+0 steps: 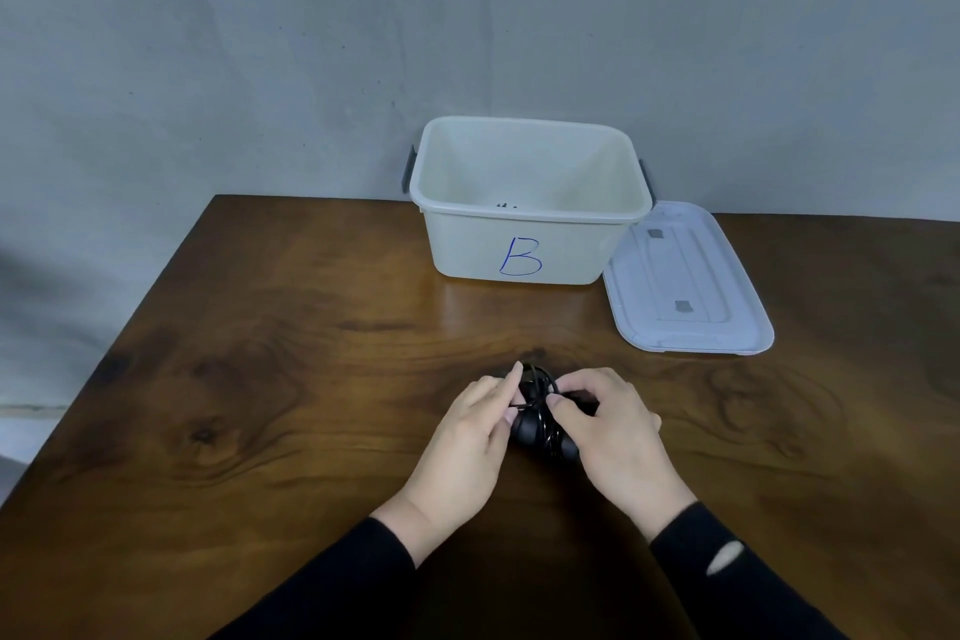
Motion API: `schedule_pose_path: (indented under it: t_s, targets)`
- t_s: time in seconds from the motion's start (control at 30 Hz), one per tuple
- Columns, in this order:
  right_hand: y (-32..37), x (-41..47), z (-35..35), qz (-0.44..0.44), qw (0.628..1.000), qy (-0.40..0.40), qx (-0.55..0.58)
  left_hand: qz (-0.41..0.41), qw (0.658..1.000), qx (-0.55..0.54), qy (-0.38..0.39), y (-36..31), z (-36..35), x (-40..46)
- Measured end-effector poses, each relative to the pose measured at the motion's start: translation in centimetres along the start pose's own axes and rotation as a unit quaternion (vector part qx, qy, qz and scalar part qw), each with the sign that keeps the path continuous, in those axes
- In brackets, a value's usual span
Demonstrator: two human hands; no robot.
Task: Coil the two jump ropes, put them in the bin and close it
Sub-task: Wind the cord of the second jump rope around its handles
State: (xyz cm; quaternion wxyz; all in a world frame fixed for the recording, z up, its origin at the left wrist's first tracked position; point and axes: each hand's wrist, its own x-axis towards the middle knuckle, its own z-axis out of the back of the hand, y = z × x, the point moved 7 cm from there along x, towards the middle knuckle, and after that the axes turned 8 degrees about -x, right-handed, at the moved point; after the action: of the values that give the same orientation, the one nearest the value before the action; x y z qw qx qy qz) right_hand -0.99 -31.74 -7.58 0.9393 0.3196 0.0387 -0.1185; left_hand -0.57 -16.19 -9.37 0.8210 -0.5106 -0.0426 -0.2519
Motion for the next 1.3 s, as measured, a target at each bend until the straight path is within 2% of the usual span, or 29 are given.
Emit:
schedule_pose_path:
  t_s: [0.17,0.37,0.43,0.57,0.63,0.9,1.07,1.3]
  targets:
    - [0.2,-0.1,0.2,-0.012,1.000,-0.001,0.007,0.010,1.000,-0.003,-0.006,-0.1,0.0,-0.1]
    - [0.2,-0.3,0.5,-0.019,1.000,0.010,0.021,-0.067,0.990,0.114,0.039,-1.6,-0.9,0.5]
    - [0.3,-0.3,0.6,-0.020,0.999,0.014,0.025,-0.063,0.991,0.113,0.039,-1.5,-0.8,0.7]
    - [0.6,-0.3,0.9,-0.030,0.999,0.013,0.026,-0.004,1.000,0.026,0.002,-0.5,0.2,0.6]
    - [0.8,-0.3,0.9,-0.034,0.999,0.016,0.026,0.000,1.000,0.016,-0.001,-0.5,0.4,0.4]
    - [0.5,-0.6,0.7,-0.017,0.997,0.058,0.053,-0.076,0.989,0.116,0.055,-1.8,-0.6,0.8]
    - [0.5,-0.7,0.8,-0.009,0.995,0.075,0.058,-0.087,0.985,0.135,0.059,-2.2,-0.9,1.0]
    - [-0.1,-0.2,0.7,-0.049,0.985,0.133,0.096,-0.092,0.982,0.149,0.070,-2.5,-1.0,1.0]
